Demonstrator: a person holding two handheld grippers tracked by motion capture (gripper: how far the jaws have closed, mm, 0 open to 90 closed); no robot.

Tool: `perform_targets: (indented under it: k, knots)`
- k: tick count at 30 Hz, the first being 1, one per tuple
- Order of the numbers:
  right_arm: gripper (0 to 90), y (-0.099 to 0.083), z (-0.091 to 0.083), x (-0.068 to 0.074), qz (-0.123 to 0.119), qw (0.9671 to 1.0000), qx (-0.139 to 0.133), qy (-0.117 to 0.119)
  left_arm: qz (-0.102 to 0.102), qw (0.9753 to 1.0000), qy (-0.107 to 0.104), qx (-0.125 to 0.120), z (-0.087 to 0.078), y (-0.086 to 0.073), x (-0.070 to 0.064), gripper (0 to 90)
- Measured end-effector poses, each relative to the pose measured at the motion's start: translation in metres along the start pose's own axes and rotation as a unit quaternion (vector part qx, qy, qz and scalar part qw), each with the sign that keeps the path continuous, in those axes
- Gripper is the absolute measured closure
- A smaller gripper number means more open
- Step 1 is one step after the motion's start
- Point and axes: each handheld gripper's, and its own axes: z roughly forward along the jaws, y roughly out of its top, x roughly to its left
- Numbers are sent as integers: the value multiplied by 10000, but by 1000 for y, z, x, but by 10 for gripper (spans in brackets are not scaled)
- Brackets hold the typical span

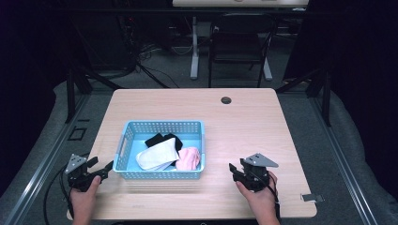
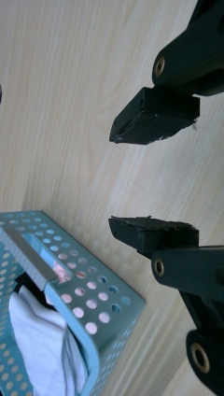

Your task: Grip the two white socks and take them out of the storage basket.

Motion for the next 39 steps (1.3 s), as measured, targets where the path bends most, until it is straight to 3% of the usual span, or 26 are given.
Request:
perform_targets:
  k: [7,12,13,24,37,39]
  knots:
    - [506,25,5,12,-122,9997,145,121,22,10000,-14,18,0,0,-1,238]
    - [458,43,11,20,-126,9992,214,302,-3,10000,-16,0,1,0,0,238]
    - [456,47,13,21,-112,9986,331,389,-1,10000,-16,2,1,0,0,238]
    - [458,75,30,38,-366,9960,611,534,-16,10000,-29,-7,1,0,0,238]
    - [493,102,57,62,-490,9925,805,773,-14,10000,-34,-17,1,0,0,238]
    - [497,107,65,71,-564,9915,863,798,-11,10000,-36,-22,0,1,0,238]
